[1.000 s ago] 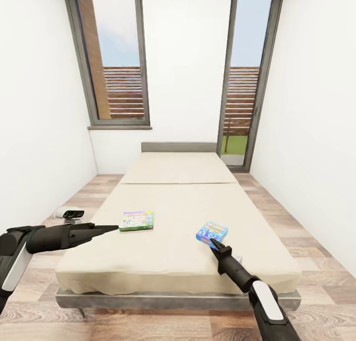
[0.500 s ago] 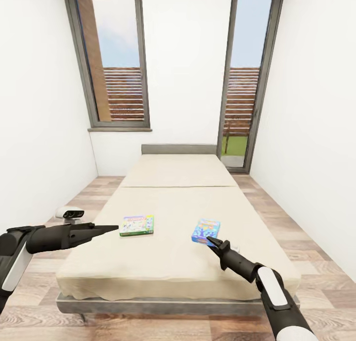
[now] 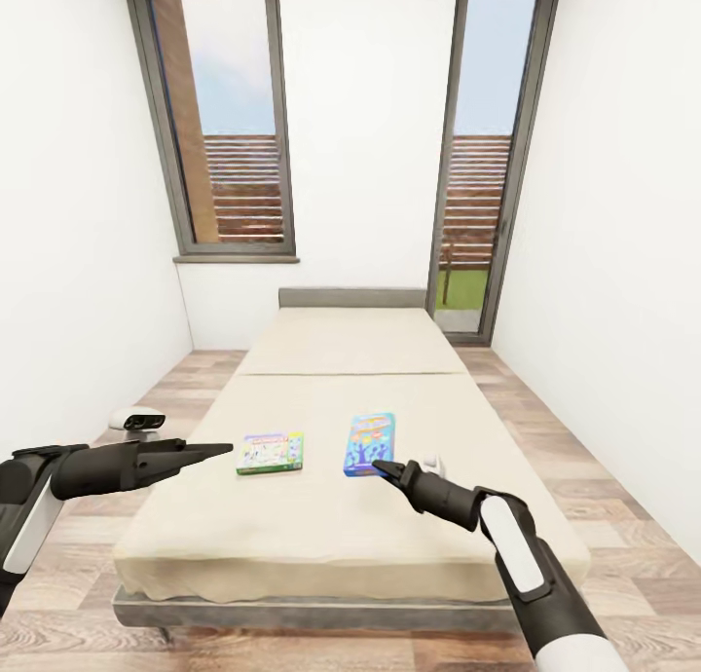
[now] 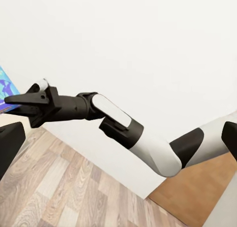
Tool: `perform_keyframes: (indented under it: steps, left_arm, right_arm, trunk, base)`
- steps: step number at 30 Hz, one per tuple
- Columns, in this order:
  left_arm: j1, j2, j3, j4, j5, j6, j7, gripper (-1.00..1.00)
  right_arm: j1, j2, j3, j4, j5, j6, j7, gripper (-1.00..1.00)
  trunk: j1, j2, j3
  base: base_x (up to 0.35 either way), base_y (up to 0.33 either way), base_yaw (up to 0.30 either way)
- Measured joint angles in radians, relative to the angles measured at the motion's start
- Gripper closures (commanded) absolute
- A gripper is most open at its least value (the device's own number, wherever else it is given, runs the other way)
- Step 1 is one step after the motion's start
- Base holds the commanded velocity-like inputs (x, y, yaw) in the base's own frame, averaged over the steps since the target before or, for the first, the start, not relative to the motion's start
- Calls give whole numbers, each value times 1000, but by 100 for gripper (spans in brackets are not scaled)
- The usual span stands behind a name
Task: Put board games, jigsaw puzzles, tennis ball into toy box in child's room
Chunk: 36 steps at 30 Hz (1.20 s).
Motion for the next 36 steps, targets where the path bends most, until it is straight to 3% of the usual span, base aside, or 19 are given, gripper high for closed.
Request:
perform_keyframes:
  steps: [10,19,36]
  left_arm:
    - [-1,5,2,1,-5,-1,0,-100]
    - [-2,8,27,3,-6,-1,0,-100]
    - [-2,10,34,5,-6,-1,0,-100]
  right_arm:
    - [7,-15,0,-16,16,-7,9,100]
    - [9,-14,2,-18,18,-14,10,100]
    - [-1,-11,-1,-17,18,-21,-1,100]
  trunk:
    - [-38,70,31]
    - [-73,133,60]
    - [-138,252,113]
  base:
    - [0,0,0]
    - [0,0,0]
    - [0,0,0]
